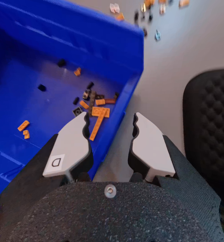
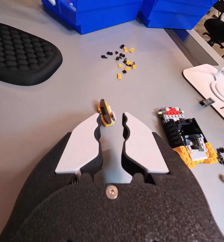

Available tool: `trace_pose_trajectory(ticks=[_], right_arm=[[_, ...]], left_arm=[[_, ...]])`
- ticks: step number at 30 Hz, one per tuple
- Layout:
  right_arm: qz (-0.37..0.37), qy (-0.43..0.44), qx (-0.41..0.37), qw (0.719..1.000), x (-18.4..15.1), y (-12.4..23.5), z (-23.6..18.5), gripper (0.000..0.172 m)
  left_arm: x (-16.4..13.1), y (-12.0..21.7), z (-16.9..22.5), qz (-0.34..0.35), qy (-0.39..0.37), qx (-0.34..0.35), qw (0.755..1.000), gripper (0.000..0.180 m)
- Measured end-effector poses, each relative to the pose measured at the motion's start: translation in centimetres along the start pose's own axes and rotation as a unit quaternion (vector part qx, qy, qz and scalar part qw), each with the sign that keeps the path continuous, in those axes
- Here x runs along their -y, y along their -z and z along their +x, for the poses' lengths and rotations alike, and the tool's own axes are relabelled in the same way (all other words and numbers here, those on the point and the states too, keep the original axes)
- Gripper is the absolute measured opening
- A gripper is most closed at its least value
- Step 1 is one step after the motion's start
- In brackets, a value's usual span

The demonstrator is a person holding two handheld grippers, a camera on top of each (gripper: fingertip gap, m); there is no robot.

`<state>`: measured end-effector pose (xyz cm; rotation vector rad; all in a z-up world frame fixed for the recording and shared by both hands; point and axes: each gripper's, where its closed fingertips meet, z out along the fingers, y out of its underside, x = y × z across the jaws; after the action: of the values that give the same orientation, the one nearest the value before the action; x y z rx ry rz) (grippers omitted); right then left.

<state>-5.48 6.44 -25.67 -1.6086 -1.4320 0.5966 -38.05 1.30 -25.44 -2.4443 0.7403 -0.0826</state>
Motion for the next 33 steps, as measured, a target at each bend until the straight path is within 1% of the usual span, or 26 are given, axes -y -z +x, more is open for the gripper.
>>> trace_pose_trajectory(ticks=[1,2,3,4,5,6,8,11,13,14,16,20,25,27,30,33], right_arm=[[-0.004,0.003,0.0,1.0,-0.1,0.0,0.0,0.03],[-0.007,0.005,0.0,1.0,-0.3,0.1,0.0,0.03],[-0.008,0.006,-0.001,1.0,-0.4,0.1,0.1,0.03],[-0.008,0.006,-0.001,1.0,-0.4,0.1,0.1,0.03],[-0.007,0.005,-0.002,1.0,-0.4,0.1,0.1,0.03],[-0.006,0.006,-0.003,1.0,-0.3,0.2,0.1,0.03],[-0.007,0.009,-0.006,1.0,-0.3,0.3,0.3,0.03],[-0.006,0.006,-0.006,1.0,-0.4,0.4,0.4,0.029],[-0.004,0.001,-0.001,1.0,-0.4,0.3,0.3,0.029],[-0.004,0.0,0.002,1.0,-0.4,0.3,0.2,0.029],[-0.005,0.005,-0.001,1.0,-0.4,0.4,0.1,0.029],[-0.001,0.004,-0.005,1.0,-0.3,0.7,0.3,0.028],[-0.004,0.005,-0.003,1.0,-0.4,0.6,0.2,0.028],[-0.006,0.006,-0.004,1.0,-0.4,0.6,0.2,0.028],[-0.007,0.004,-0.003,1.0,-0.5,0.5,0.2,0.028],[-0.01,0.002,-0.002,1.0,-0.7,0.4,0.2,0.028]], left_arm=[[-1.0,-0.6,0.1,-0.038,-0.021,0.002,0.999,0.067],[-2.1,-1.3,-0.2,-0.076,-0.044,0.017,0.996,0.066],[-3.3,-1.8,-0.7,-0.117,-0.064,0.031,0.991,0.053],[-4.2,-2.0,-1.1,-0.147,-0.086,0.042,0.984,0.046],[-4.1,-2.1,-0.9,-0.148,-0.108,0.033,0.982,0.041],[-4.0,-1.9,-0.7,-0.148,-0.134,0.028,0.98,0.037],[-3.2,-1.0,-1.1,-0.138,-0.166,0.045,0.975,0.029],[-0.2,1.6,-2.8,-0.076,-0.159,0.089,0.98,0.03],[0.3,2.2,-3.8,-0.077,-0.149,0.098,0.981,0.029],[0.4,2.0,-3.6,-0.077,-0.158,0.094,0.98,0.029],[0.7,1.6,-1.8,-0.075,-0.176,0.074,0.979,0.028],[0.8,1.5,0.5,-0.042,-0.197,0.053,0.978,0.029],[0.2,0.4,1.2,-0.047,-0.2,0.058,0.977,0.028],[0.0,-0.3,1.5,-0.049,-0.199,0.059,0.977,0.031],[-0.8,-1.6,1.8,-0.052,-0.191,0.057,0.978,0.028],[-0.9,-2.4,2.1,-0.03,-0.184,0.058,0.981,0.027]])
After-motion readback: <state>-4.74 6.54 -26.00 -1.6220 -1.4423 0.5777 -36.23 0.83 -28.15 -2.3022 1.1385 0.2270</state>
